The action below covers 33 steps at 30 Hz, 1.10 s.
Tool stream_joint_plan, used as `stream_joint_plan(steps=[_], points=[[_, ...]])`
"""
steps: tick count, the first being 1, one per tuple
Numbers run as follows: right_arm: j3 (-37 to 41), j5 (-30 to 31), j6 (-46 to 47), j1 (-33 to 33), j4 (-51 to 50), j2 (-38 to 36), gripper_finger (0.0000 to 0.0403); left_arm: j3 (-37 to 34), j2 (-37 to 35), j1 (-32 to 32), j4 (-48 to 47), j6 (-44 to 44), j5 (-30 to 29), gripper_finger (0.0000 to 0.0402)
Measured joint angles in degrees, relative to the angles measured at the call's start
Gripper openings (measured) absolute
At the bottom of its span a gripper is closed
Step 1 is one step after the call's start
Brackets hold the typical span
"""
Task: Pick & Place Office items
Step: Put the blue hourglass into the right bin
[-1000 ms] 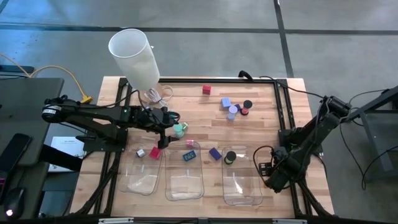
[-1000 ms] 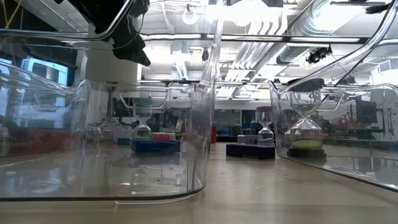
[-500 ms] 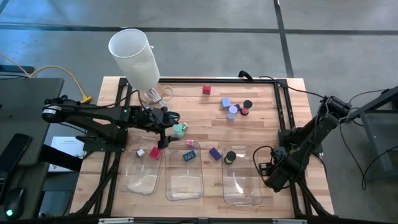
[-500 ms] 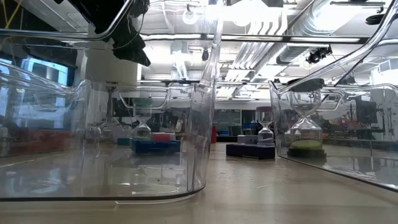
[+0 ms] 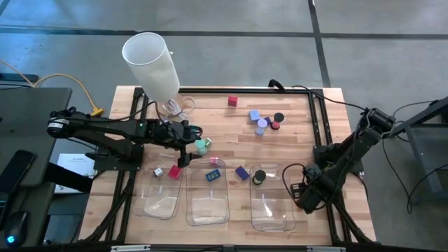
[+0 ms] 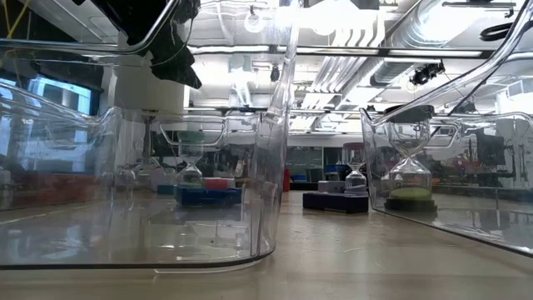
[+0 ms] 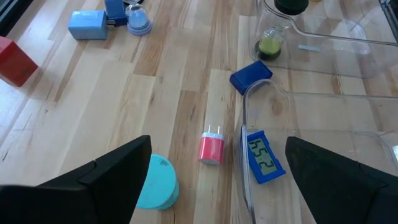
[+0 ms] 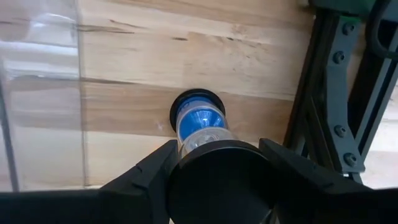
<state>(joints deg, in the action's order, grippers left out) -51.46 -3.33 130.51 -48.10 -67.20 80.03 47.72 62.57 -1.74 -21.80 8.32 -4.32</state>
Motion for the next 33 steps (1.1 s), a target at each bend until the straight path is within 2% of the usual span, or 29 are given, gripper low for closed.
stream_joint_plan(steps=[9,18,22,27,33], points=[[-0.9,-0.8,-3.3,1.4,-4.9,-0.2,0.0196,0.0,0.0,0.0,0.1,0.0,0.0,0.0363],[-11.0,1.9,-3.5,1.4,-18.6,-0.2,0.0197,0.0,0.0,0.0,0.7,-1.0,0.0,0.0363],[-17.5,5.0,-4.6,1.4,-22.8,-0.2,0.0196,0.0,0.0,0.0,1.0,-1.0,0.0,0.0363],[-24.5,12.4,-10.1,3.7,-22.7,-0.2,0.0197,0.0,0.0,0.0,1.1,-1.1,0.0,0.0363],[-28.2,17.0,-21.1,9.6,-21.8,-0.1,0.0197,0.0,0.0,0.0,1.3,-1.1,0.0,0.0363]])
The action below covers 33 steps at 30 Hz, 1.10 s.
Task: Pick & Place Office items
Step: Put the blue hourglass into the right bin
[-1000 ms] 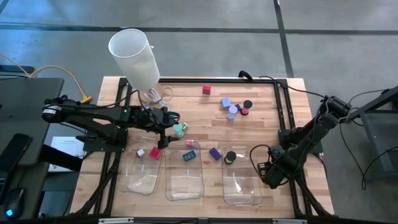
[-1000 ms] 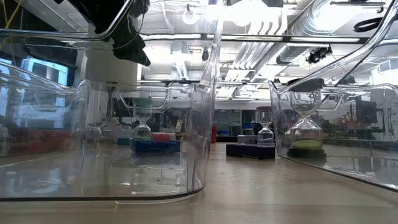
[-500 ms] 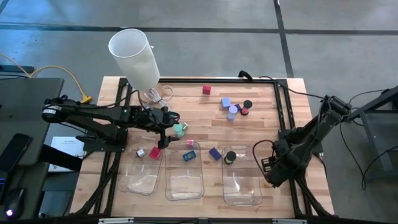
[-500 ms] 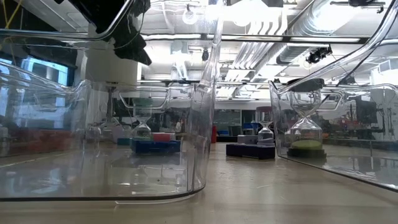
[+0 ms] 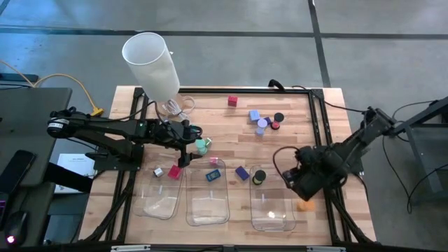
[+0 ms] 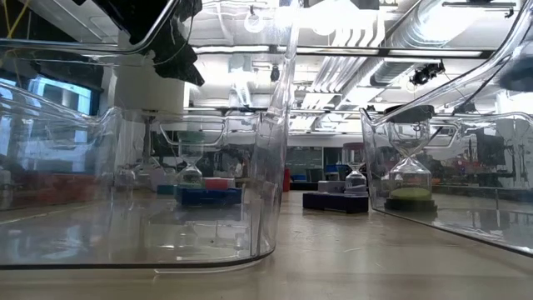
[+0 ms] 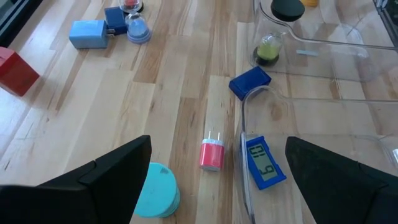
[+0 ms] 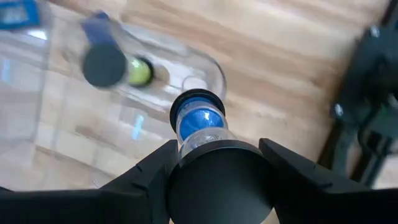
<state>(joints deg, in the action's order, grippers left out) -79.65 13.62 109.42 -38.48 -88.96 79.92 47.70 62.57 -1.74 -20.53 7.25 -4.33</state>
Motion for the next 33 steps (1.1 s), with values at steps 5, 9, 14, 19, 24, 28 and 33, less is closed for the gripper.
stream_joint_plan(steps=[5,9,14,19,24,28,33], points=[[-0.2,1.2,-10.4,5.5,4.8,0.8,0.0197,0.0,0.0,0.0,0.0,0.0,0.0,0.0363],[-0.2,1.2,-17.7,8.8,8.0,3.1,0.0197,0.0,0.0,0.0,0.0,0.0,0.0,0.0363],[-0.2,-0.6,-21.2,10.6,8.4,6.2,0.0197,0.0,0.0,0.0,0.0,0.0,0.0,0.0363],[-0.2,-3.2,-21.5,10.4,8.7,8.9,0.0198,0.0,0.0,0.0,0.0,0.0,0.0,0.0363],[-0.1,-3.3,-24.2,10.8,10.9,10.8,0.0197,0.0,0.0,0.0,0.0,0.0,0.0,0.0363],[-0.1,-4.2,-27.1,12.0,13.0,12.7,0.0198,0.0,0.0,0.0,0.0,0.0,0.0,0.0363],[-0.1,-4.9,-28.5,13.2,12.8,14.3,0.0197,0.0,0.0,0.0,0.0,0.6,0.0,0.0363]])
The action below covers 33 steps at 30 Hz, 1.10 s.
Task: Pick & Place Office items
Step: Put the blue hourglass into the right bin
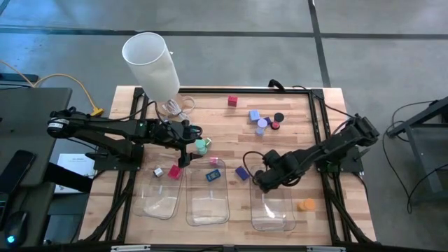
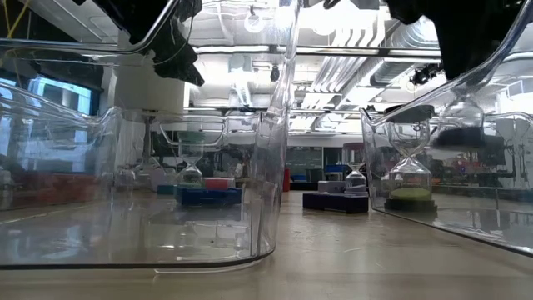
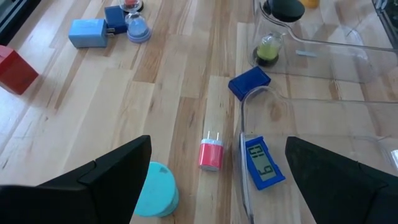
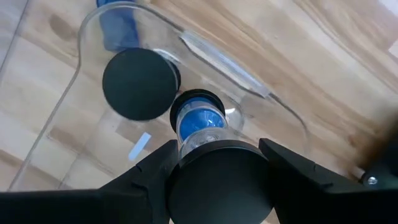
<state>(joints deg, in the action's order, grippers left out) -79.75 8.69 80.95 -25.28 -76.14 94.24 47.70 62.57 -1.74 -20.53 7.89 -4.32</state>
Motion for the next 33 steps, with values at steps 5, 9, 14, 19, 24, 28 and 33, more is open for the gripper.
stream_joint_plan(steps=[5,9,14,19,24,28,33], points=[[0.0,-0.1,-0.1,0.4,0.0,0.0,0.0199,0.0,0.0,0.0,0.0,0.5,0.0,0.0363],[0.0,0.4,0.0,0.6,-0.1,0.0,0.0196,0.0,0.0,0.0,-0.1,0.6,0.0,0.0363],[3.0,0.5,0.8,0.5,0.6,0.0,0.0200,0.0,0.0,0.0,-0.3,0.7,0.0,0.0363],[6.5,-0.1,0.0,0.8,5.6,0.0,0.0197,0.0,0.0,0.0,-0.5,0.7,0.0,0.0363],[7.9,-1.2,-3.3,2.0,12.0,0.0,0.0202,0.0,0.0,0.0,-0.4,0.7,0.0,0.0363],[9.0,-1.2,-4.4,3.0,12.6,0.0,0.0197,0.0,0.0,0.0,-0.5,1.0,0.0,0.0363],[9.5,-1.2,-5.1,3.2,13.0,0.0,0.0215,0.0,0.0,0.0,-0.4,1.1,0.0,0.0363]])
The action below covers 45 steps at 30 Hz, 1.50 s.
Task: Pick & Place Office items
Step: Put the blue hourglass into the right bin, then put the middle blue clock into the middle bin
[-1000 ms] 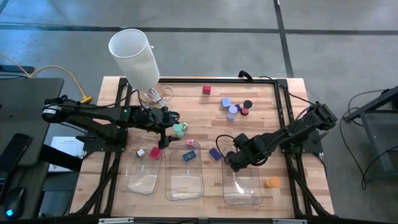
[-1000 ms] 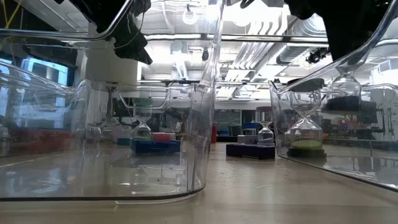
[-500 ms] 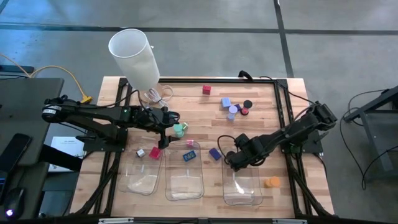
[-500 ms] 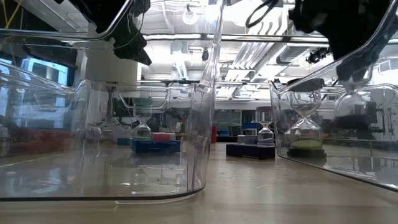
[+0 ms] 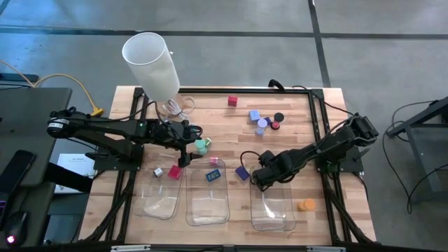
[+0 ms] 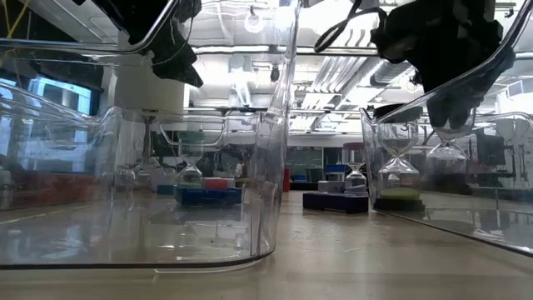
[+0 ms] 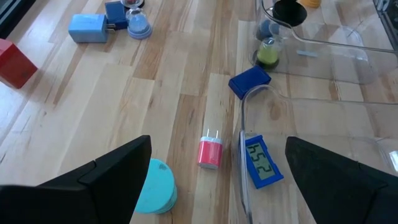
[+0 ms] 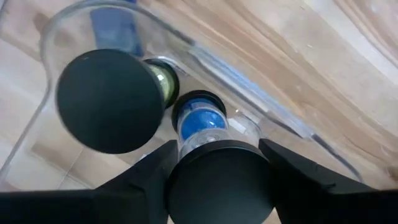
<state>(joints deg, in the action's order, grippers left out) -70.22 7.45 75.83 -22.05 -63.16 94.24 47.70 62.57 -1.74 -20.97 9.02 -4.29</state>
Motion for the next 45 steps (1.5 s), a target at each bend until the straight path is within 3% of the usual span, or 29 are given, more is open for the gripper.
stream_joint_plan(steps=[5,11,28,45], points=[[0.0,1.4,-1.5,-0.1,1.7,0.0,0.0262,0.0,0.0,0.0,0.0,0.0,0.0,0.0363],[0.0,2.8,-3.1,0.1,2.4,0.0,0.0279,0.0,0.0,0.0,0.0,0.0,0.0,0.0363],[-0.1,2.8,-5.4,0.1,-1.0,-1.9,0.0230,0.0,0.0,0.0,0.0,0.8,0.0,0.0363],[-0.1,4.5,-5.5,2.8,-1.2,-12.6,0.0190,0.0,0.0,-0.8,0.0,3.4,0.0,0.0363]])
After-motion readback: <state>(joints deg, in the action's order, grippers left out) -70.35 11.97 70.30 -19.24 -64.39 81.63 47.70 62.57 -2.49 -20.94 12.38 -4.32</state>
